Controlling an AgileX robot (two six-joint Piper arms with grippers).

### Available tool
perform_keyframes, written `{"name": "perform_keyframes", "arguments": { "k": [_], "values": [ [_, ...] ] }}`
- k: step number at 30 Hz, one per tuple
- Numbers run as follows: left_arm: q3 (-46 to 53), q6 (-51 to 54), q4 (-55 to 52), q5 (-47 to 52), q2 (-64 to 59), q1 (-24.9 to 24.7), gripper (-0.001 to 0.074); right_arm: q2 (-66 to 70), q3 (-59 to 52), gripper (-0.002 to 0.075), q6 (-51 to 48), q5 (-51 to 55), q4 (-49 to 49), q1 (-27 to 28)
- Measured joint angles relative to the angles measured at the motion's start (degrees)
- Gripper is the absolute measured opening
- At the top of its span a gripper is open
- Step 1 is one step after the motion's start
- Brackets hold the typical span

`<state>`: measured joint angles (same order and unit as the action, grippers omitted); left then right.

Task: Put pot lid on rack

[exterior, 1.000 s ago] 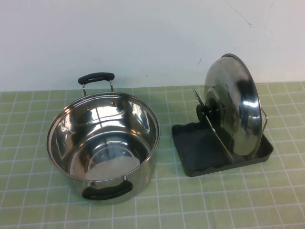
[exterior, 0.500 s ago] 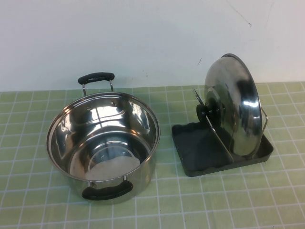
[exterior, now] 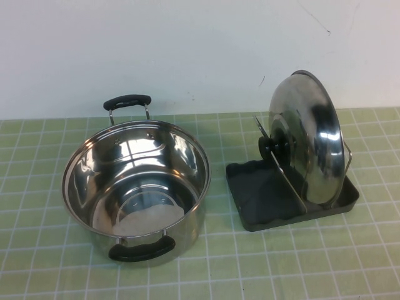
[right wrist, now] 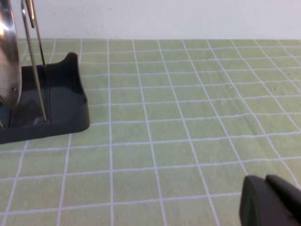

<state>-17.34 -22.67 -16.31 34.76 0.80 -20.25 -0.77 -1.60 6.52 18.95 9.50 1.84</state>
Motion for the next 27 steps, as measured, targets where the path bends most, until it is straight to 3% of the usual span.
{"name": "perform_keyframes", "arguments": {
  "k": [4, 10, 15, 21, 27],
  "values": [
    [5.22, 4.16, 4.54, -8.16, 0.00, 4.62, -0.0002, 0.00, 0.00, -0.0001, 0.00, 0.00, 0.06, 0.00],
    [12.98, 11.31, 13.88, -17.32, 0.00, 19.40, -0.0002, 0.00, 0.00, -0.0001, 0.00, 0.00, 0.14, 0.00],
    [16.98, 14.16, 18.04, -19.07, 0.00, 28.25, -0.0002, 0.00, 0.00, -0.0001, -0.22, 0.00, 0.27, 0.00],
    [18.56, 14.75, 18.32, -21.71, 0.00, 29.18, -0.0002, 0.00, 0.00, -0.0001, -0.22, 0.00, 0.41, 0.00],
    [18.56, 20.38, 18.95, -18.95, 0.00, 24.31, -0.0002, 0.00, 0.00, -0.0001, -0.22, 0.00, 0.47, 0.00]
  ]
}}
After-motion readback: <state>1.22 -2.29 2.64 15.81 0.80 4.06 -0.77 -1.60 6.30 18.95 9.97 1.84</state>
